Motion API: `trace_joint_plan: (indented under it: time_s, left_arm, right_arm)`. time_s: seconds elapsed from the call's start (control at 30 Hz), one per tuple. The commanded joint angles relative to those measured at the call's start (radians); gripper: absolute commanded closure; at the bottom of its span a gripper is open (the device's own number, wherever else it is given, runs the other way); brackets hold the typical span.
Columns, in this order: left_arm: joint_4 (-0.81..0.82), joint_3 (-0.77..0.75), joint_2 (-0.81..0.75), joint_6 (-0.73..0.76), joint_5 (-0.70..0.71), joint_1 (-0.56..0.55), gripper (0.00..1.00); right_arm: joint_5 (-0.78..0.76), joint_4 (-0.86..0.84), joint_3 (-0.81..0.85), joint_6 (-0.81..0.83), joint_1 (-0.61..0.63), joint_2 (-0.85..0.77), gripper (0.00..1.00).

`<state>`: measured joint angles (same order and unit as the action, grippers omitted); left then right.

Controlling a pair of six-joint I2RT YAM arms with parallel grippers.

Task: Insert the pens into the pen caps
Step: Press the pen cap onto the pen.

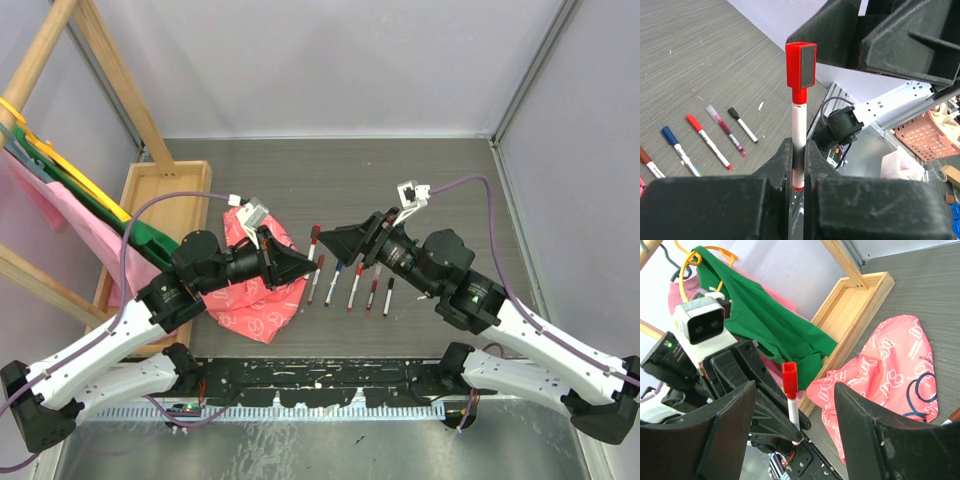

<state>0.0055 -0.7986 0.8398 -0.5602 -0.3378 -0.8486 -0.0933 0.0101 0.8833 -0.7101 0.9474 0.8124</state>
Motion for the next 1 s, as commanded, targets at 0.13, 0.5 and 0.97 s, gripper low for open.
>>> trace_joint_plan:
  time_s: [0.13,0.5,0.97]
  left_arm:
    - [0.07,-0.026,-0.011,0.013,-0.052,0.004,1.0]
    - [0.061,-0.029,-0.002,0.016,-0.052,0.003,1.0]
    - [0.004,-0.131,0.019,0.047,0.078,0.004,1.0]
  right_arm:
    - [-0.052,-0.026,0.123,0.027,0.005,0.093,0.33]
    - [0.014,-0.042,0.142,0.029,0.004,0.144,0.62]
    - [0.107,0.062,0.085,0.024,0.007,0.147,1.0]
